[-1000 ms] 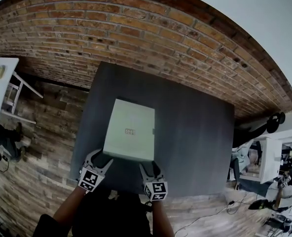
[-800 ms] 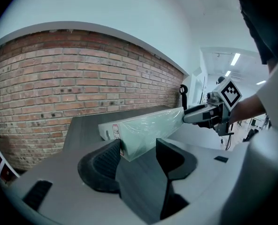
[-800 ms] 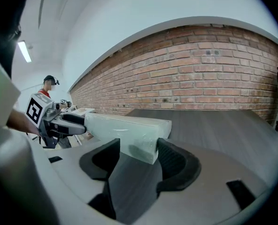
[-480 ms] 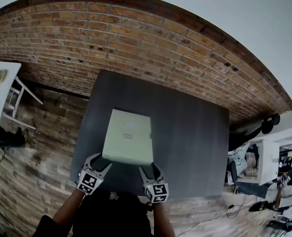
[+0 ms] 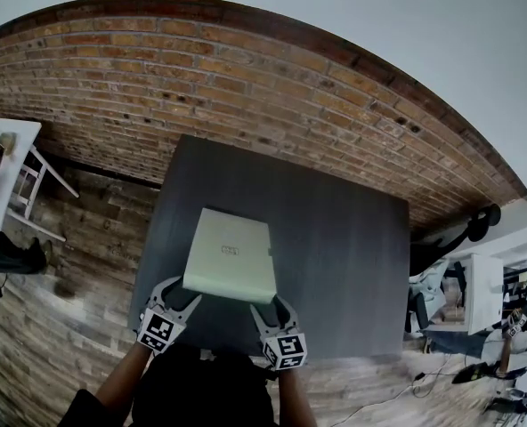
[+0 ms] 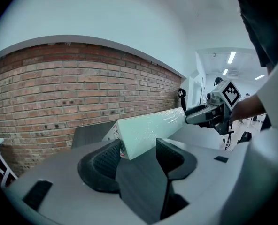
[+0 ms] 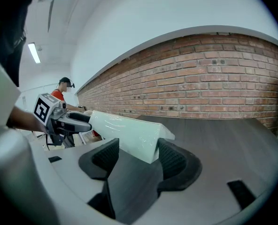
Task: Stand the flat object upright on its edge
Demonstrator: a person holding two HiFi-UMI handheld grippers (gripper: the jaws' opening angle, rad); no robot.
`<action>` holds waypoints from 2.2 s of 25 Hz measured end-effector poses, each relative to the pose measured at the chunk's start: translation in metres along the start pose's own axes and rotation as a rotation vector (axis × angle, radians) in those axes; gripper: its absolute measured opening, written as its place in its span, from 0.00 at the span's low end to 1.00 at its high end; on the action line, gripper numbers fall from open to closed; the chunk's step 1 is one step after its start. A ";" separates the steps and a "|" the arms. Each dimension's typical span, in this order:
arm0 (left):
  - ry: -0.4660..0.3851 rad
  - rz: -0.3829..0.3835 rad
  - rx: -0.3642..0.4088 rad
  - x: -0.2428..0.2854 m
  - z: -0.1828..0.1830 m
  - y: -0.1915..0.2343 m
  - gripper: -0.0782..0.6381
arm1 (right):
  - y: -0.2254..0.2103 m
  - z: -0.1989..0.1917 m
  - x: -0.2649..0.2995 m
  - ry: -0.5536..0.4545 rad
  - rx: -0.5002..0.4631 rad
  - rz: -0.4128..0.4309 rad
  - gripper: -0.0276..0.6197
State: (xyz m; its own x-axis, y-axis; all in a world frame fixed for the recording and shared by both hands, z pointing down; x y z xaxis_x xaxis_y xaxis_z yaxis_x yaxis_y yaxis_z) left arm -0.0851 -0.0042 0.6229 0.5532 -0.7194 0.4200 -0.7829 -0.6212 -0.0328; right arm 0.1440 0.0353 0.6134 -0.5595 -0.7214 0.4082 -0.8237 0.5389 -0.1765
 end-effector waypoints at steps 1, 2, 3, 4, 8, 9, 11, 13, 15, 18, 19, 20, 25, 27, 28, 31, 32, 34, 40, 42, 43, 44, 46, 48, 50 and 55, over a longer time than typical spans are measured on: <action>-0.001 -0.001 0.003 -0.001 0.001 0.000 0.43 | 0.000 0.003 -0.001 -0.004 -0.006 -0.002 0.44; -0.002 -0.002 0.007 -0.002 0.002 0.000 0.43 | 0.001 0.005 -0.003 -0.008 -0.012 -0.005 0.44; -0.003 -0.004 0.011 -0.003 0.003 0.000 0.43 | 0.001 0.007 -0.004 -0.013 -0.016 -0.006 0.44; -0.004 -0.005 0.013 -0.004 0.004 0.000 0.43 | 0.002 0.009 -0.005 -0.017 -0.017 -0.004 0.44; -0.008 -0.005 0.013 -0.009 0.006 -0.001 0.43 | 0.004 0.013 -0.008 -0.027 -0.030 0.007 0.44; -0.008 -0.004 0.014 -0.010 0.007 -0.001 0.43 | 0.004 0.014 -0.009 -0.030 -0.035 0.009 0.45; -0.010 -0.001 0.013 -0.013 0.009 0.000 0.43 | 0.006 0.018 -0.009 -0.035 -0.039 0.014 0.45; -0.017 -0.001 0.005 -0.015 0.013 0.000 0.43 | 0.008 0.021 -0.010 -0.037 -0.039 0.020 0.46; -0.026 -0.004 -0.001 -0.018 0.017 0.000 0.43 | 0.009 0.024 -0.012 -0.040 -0.038 0.028 0.46; -0.037 -0.007 -0.002 -0.020 0.021 -0.001 0.43 | 0.010 0.026 -0.014 -0.047 -0.042 0.035 0.47; -0.039 -0.008 0.001 -0.021 0.021 -0.001 0.43 | 0.010 0.026 -0.015 -0.047 -0.045 0.036 0.47; -0.039 -0.010 0.006 -0.021 0.022 -0.002 0.43 | 0.010 0.026 -0.016 -0.046 -0.047 0.037 0.47; -0.037 -0.034 0.013 -0.023 0.024 -0.004 0.46 | 0.013 0.027 -0.020 -0.056 -0.075 0.033 0.48; -0.036 -0.037 0.018 -0.024 0.024 -0.006 0.46 | 0.012 0.028 -0.022 -0.060 -0.090 0.025 0.48; -0.037 -0.037 0.023 -0.024 0.025 -0.007 0.46 | 0.012 0.028 -0.023 -0.061 -0.095 0.020 0.48; -0.044 -0.028 0.035 -0.025 0.027 -0.008 0.45 | 0.011 0.028 -0.025 -0.057 -0.109 0.002 0.48; -0.047 -0.023 0.037 -0.026 0.029 -0.008 0.45 | 0.010 0.029 -0.026 -0.057 -0.113 -0.004 0.48; -0.052 -0.015 0.038 -0.026 0.030 -0.009 0.45 | 0.009 0.028 -0.027 -0.060 -0.120 -0.012 0.47; -0.064 -0.012 0.031 -0.027 0.034 -0.009 0.45 | 0.009 0.027 -0.030 -0.060 -0.114 -0.022 0.46; -0.066 -0.013 0.029 -0.028 0.035 -0.008 0.45 | 0.010 0.028 -0.031 -0.061 -0.112 -0.023 0.45; -0.067 -0.013 0.028 -0.028 0.035 -0.008 0.45 | 0.011 0.029 -0.031 -0.062 -0.113 -0.024 0.45; -0.068 -0.013 0.029 -0.028 0.035 -0.007 0.45 | 0.011 0.030 -0.031 -0.062 -0.113 -0.024 0.45; -0.068 -0.012 0.033 -0.027 0.037 -0.007 0.45 | 0.010 0.031 -0.031 -0.062 -0.111 -0.023 0.45; -0.068 -0.013 0.035 -0.027 0.039 -0.006 0.45 | 0.009 0.033 -0.031 -0.065 -0.108 -0.022 0.45; -0.066 -0.015 0.034 -0.027 0.041 -0.005 0.45 | 0.009 0.034 -0.032 -0.062 -0.101 -0.023 0.45; -0.065 -0.019 0.028 -0.027 0.045 -0.003 0.45 | 0.006 0.042 -0.033 -0.071 -0.094 -0.015 0.45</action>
State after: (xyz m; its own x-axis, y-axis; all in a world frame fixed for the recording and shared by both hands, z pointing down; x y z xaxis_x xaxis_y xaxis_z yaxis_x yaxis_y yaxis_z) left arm -0.0849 0.0032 0.5707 0.5861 -0.7253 0.3611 -0.7643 -0.6428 -0.0506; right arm 0.1529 0.0439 0.5612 -0.5552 -0.7567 0.3453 -0.8214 0.5641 -0.0845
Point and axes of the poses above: the fingertips, and each gripper's own axes: x forward along the fingers, y to its left, z out of its top, the point moved 5 cm from there along -x, backward along the fingers, and after that the axes turned 10 degrees about z, right-handed, at the moved point
